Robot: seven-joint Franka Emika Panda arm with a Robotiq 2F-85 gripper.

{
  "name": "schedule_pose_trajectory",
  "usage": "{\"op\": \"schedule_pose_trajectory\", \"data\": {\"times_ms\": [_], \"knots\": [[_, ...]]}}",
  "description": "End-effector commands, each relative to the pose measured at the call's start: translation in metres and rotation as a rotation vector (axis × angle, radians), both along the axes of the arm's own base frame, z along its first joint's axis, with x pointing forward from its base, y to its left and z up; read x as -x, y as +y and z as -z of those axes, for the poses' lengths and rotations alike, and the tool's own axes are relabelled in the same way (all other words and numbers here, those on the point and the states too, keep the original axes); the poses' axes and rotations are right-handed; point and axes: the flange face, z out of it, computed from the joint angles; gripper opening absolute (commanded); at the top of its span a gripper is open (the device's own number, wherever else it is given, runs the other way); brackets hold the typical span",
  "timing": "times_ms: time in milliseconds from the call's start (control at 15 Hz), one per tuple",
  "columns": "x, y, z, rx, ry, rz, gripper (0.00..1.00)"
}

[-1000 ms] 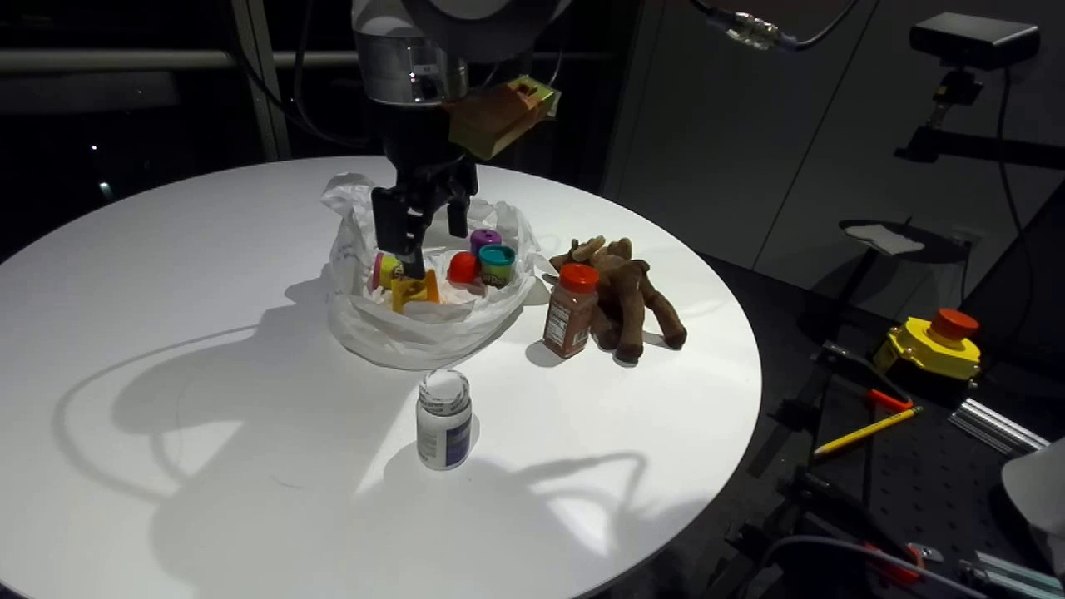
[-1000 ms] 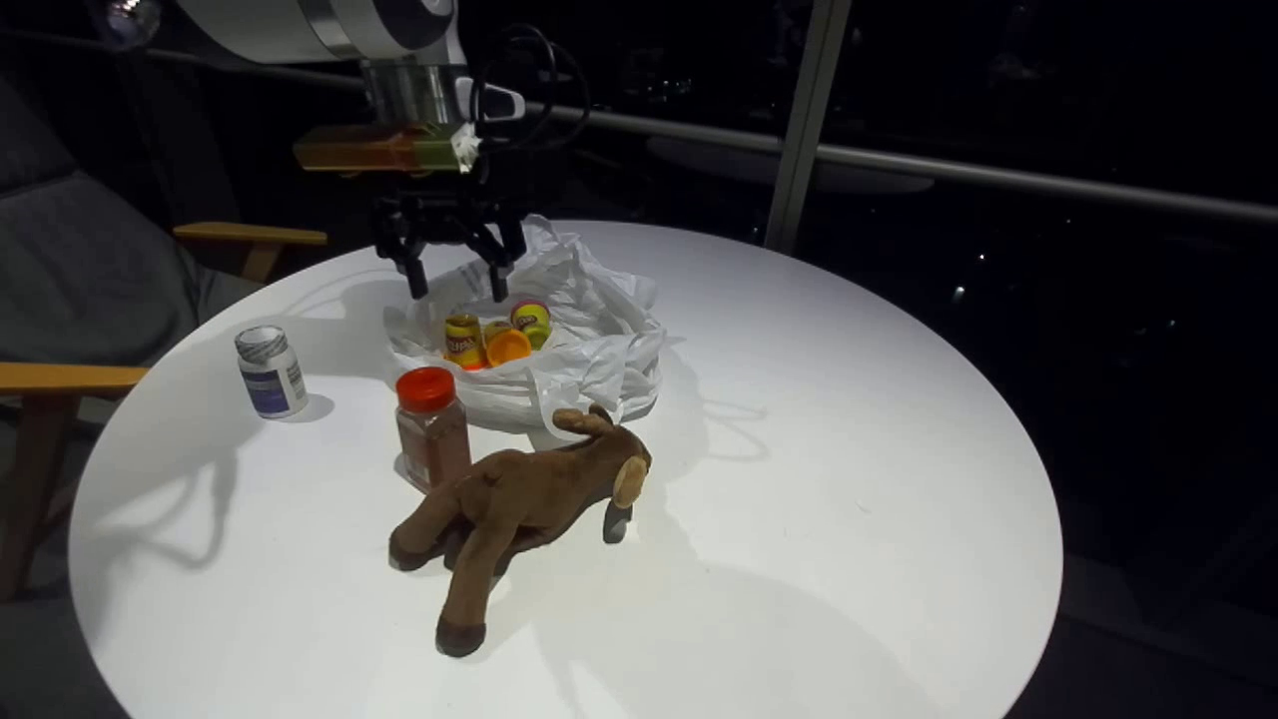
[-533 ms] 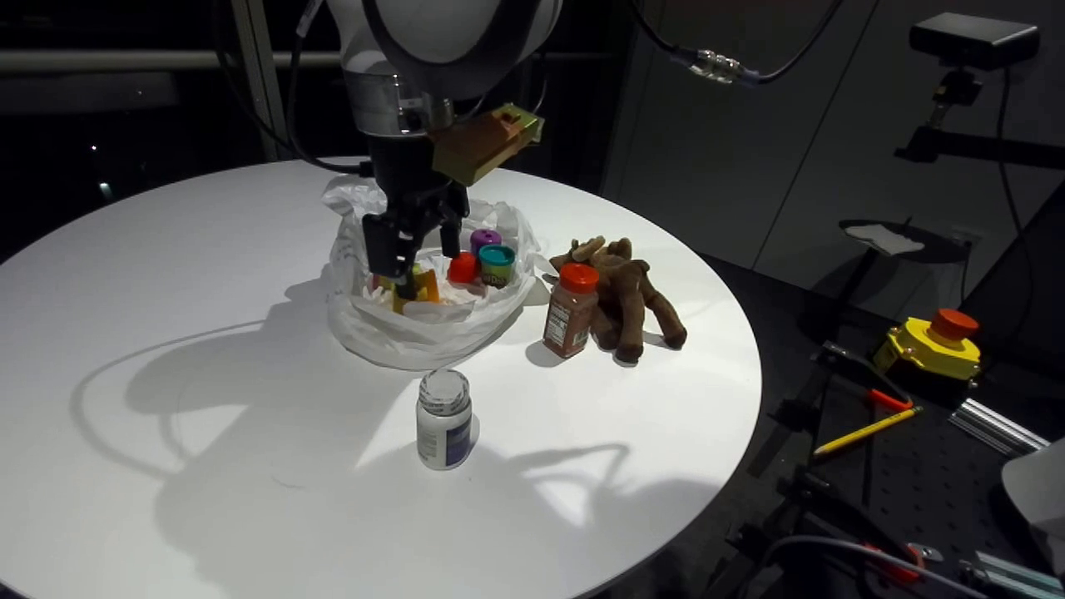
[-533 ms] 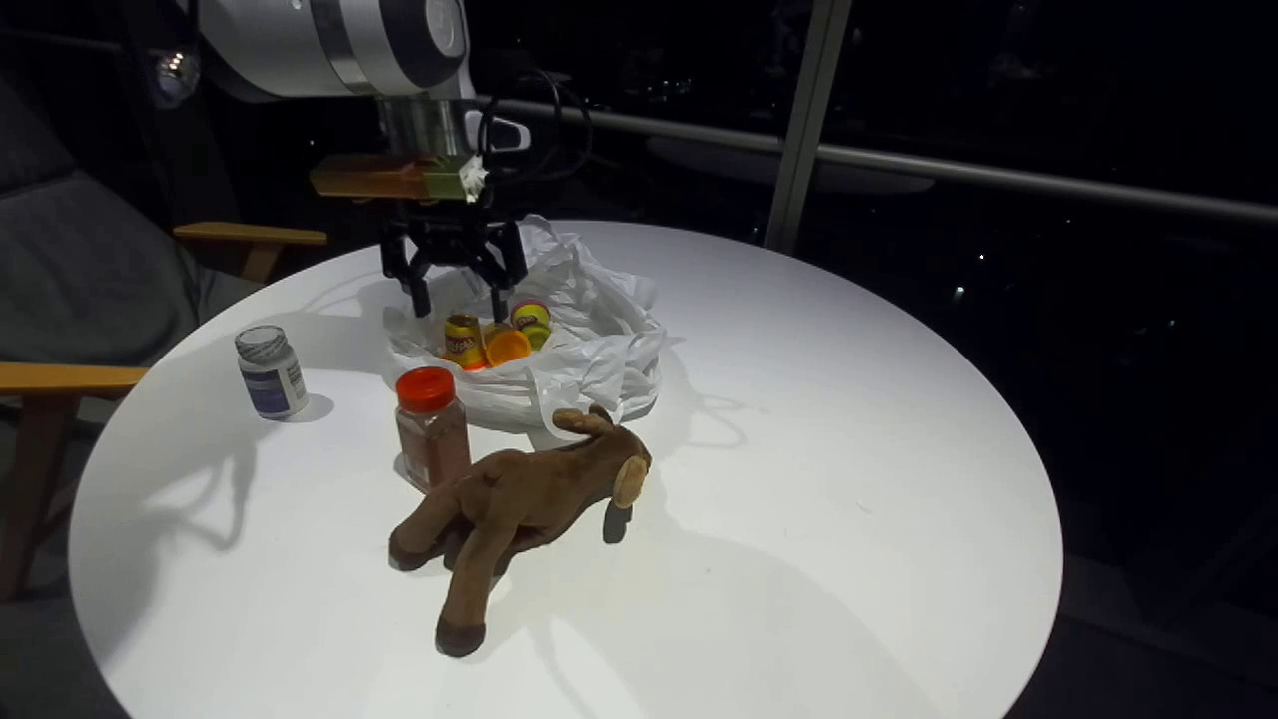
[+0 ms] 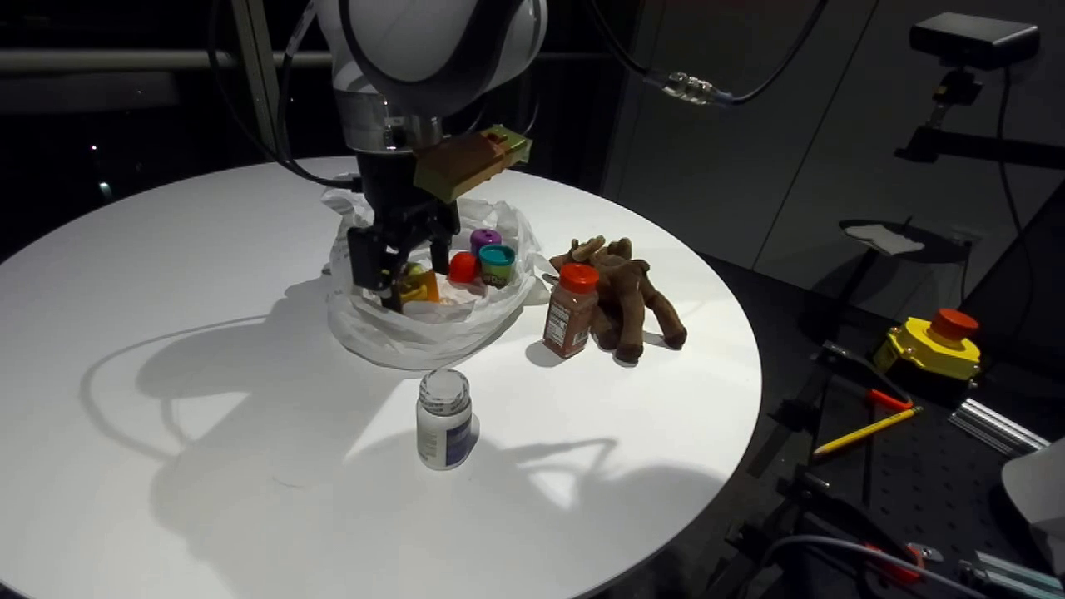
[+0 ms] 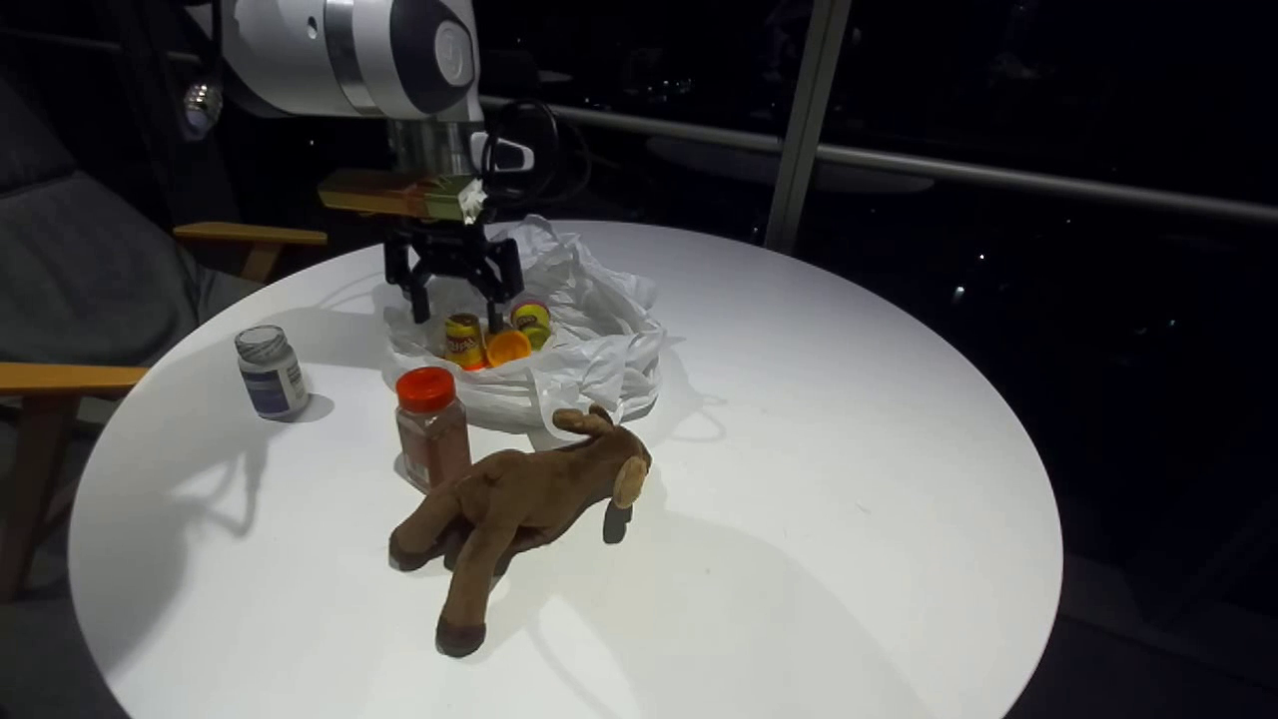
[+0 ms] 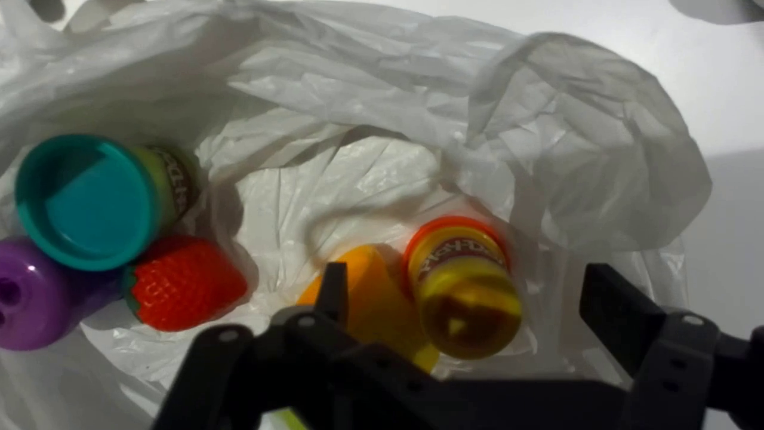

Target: Remove the contents from the white plastic bag and put them on the table one at a time

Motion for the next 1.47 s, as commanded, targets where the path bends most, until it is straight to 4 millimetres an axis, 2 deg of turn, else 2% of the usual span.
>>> {"op": "schedule_pose_trajectory", "data": {"times_ms": [0,67,200,267,400,667,733,867,1000,1267,1400], "knots": [[-0.013,0.005,0.003,-0.016,-0.007,0.025,0.96],[-0.014,0.005,0.005,-0.017,-0.007,0.027,0.76],[-0.017,0.005,0.006,-0.016,-0.012,0.034,0.71],[-0.019,0.005,0.005,-0.017,-0.016,0.037,0.64],[-0.021,0.005,0.004,-0.019,-0.023,0.041,0.44],[-0.023,0.006,0.006,-0.016,-0.025,0.044,0.12],[-0.023,0.006,0.006,-0.014,-0.026,0.045,0.17],[-0.022,0.004,-0.001,-0.007,-0.028,0.056,0.17],[-0.02,-0.001,-0.02,0.027,-0.039,0.103,0.17],[-0.013,-0.011,-0.071,0.038,-0.085,0.179,0.17],[-0.005,-0.014,-0.103,0.031,-0.1,0.204,0.16]]}}
